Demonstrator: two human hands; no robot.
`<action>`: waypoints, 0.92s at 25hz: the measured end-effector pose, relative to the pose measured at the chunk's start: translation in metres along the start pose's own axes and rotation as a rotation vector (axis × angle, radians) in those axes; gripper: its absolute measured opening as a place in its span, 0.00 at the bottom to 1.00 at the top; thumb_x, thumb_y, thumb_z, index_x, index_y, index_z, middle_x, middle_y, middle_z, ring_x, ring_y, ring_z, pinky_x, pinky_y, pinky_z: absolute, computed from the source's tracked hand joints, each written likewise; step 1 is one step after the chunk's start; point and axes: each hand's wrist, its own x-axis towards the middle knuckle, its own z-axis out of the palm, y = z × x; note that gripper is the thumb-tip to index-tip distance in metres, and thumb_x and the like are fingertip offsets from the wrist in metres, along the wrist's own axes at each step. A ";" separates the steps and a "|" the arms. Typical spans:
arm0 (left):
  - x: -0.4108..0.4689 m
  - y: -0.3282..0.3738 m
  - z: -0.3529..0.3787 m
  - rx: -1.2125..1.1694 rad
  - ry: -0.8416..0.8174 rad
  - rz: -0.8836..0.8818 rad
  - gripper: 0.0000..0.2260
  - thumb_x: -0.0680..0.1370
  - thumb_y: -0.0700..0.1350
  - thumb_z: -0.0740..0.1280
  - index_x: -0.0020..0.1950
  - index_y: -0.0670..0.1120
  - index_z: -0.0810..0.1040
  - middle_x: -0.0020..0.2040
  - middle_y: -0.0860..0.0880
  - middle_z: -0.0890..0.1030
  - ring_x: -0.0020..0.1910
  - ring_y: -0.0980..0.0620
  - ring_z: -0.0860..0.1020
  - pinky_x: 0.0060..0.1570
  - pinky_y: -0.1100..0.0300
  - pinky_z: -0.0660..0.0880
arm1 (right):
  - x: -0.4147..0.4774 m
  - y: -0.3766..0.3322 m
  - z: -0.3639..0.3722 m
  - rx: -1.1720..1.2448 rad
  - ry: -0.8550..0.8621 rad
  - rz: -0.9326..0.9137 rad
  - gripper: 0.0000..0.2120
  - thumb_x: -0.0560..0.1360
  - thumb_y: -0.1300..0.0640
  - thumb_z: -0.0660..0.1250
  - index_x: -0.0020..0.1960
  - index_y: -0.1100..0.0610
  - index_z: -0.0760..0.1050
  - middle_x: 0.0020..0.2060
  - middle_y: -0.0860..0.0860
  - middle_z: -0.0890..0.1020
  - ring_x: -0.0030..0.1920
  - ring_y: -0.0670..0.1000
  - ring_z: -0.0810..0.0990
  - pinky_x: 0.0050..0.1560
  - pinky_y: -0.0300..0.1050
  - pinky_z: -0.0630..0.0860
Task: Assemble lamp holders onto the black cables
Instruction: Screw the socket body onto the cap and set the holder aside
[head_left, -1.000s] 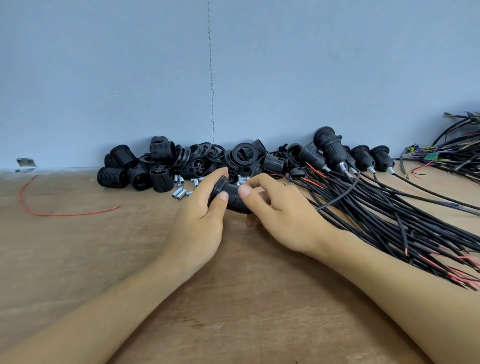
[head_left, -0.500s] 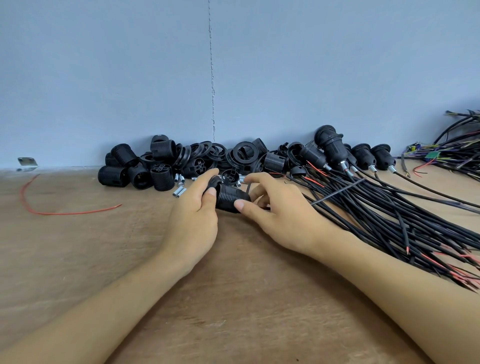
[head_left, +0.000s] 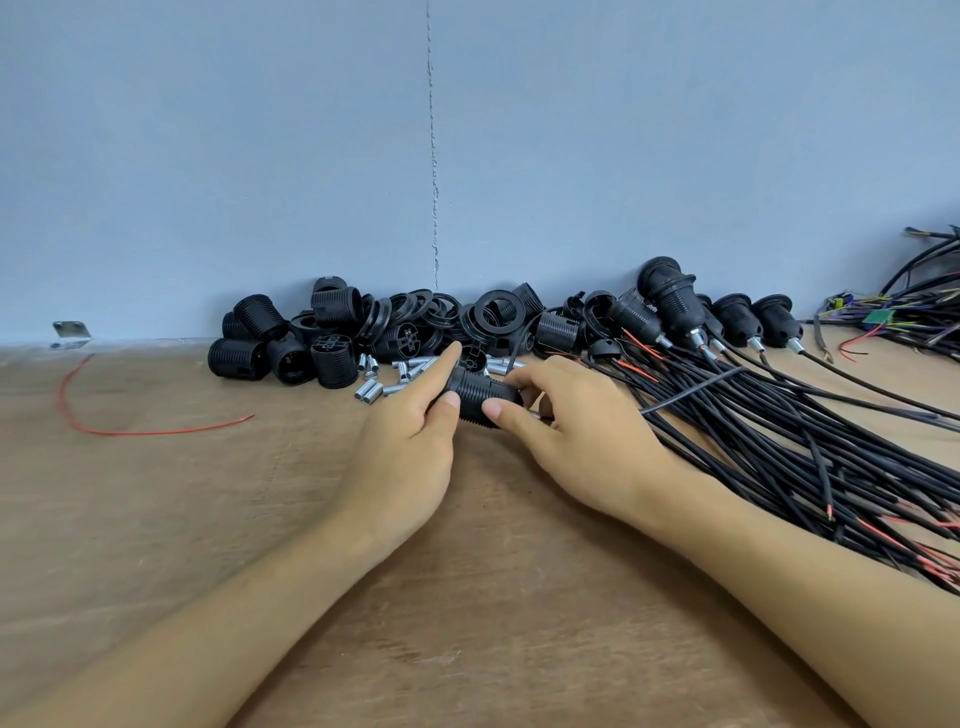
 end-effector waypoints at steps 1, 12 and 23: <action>0.000 0.000 0.000 0.012 -0.012 0.002 0.21 0.86 0.43 0.57 0.77 0.60 0.67 0.24 0.59 0.64 0.24 0.59 0.63 0.26 0.69 0.62 | 0.000 0.000 -0.001 -0.003 0.005 0.002 0.17 0.78 0.36 0.62 0.56 0.47 0.77 0.44 0.40 0.75 0.45 0.43 0.75 0.44 0.42 0.69; -0.006 0.010 -0.001 -0.078 -0.051 0.023 0.22 0.85 0.39 0.59 0.72 0.62 0.70 0.64 0.64 0.77 0.63 0.73 0.71 0.61 0.74 0.69 | 0.000 -0.004 -0.007 0.029 -0.007 0.053 0.19 0.80 0.38 0.58 0.57 0.49 0.79 0.45 0.44 0.83 0.46 0.46 0.80 0.50 0.48 0.75; -0.004 0.008 -0.005 -0.198 0.116 0.031 0.10 0.83 0.42 0.65 0.54 0.58 0.79 0.47 0.60 0.86 0.48 0.55 0.83 0.56 0.58 0.77 | 0.001 -0.003 -0.007 0.114 0.044 0.089 0.18 0.79 0.39 0.61 0.60 0.48 0.80 0.47 0.42 0.84 0.49 0.46 0.81 0.53 0.51 0.77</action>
